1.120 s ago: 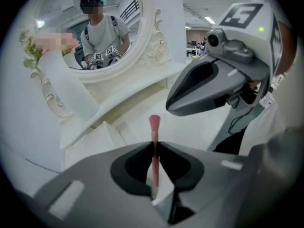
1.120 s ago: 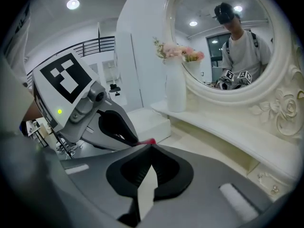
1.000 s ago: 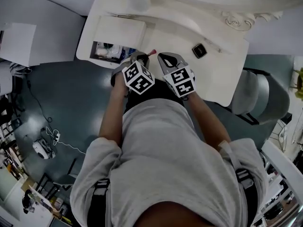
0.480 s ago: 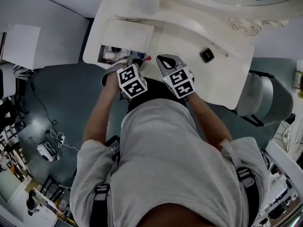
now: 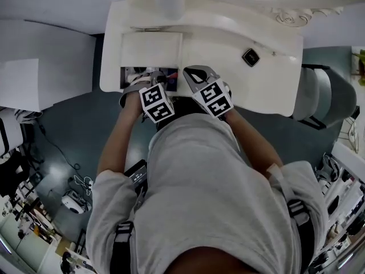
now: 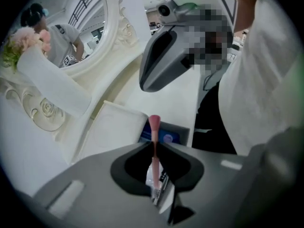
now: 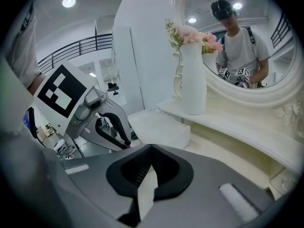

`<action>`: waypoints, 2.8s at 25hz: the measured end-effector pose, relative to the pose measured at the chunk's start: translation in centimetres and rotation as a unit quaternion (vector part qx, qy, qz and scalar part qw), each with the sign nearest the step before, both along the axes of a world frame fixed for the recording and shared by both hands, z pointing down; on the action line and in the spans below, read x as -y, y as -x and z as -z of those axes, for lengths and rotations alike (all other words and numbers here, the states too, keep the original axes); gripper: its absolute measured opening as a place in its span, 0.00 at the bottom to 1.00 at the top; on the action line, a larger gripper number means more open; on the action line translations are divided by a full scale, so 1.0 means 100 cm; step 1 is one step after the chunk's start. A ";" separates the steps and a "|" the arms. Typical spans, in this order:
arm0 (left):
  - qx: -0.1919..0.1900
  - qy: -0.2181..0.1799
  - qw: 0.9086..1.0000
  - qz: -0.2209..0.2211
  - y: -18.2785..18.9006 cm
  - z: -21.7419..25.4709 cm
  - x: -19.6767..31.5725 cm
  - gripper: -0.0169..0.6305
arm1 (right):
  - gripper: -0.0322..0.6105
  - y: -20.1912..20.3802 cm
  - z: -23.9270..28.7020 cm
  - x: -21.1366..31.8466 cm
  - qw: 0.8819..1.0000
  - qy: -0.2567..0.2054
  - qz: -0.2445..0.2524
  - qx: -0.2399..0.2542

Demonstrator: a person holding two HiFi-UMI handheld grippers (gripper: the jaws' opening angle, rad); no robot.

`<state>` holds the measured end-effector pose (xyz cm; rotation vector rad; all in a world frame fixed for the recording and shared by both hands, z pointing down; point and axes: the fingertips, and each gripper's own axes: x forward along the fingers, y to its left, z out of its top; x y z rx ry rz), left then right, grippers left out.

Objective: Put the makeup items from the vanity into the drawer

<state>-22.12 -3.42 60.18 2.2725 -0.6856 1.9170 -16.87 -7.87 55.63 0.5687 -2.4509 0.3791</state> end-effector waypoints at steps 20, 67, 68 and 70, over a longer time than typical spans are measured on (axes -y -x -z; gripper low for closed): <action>0.030 0.016 0.994 -0.100 0.013 -0.049 0.001 0.10 | 0.05 -0.022 -0.017 0.010 0.996 0.021 -0.085 -0.028; -0.254 -0.097 0.948 0.165 -0.276 0.028 0.097 0.03 | 0.05 -0.296 -0.017 0.038 0.977 0.020 -0.209 -0.032; -0.256 -0.096 0.945 0.178 -0.277 0.026 0.098 0.03 | 0.05 -0.297 -0.020 0.041 0.978 0.022 -0.207 -0.032; -0.260 -0.094 0.940 0.201 -0.277 0.023 0.099 0.03 | 0.05 -0.297 -0.025 0.045 0.979 0.023 -0.203 -0.027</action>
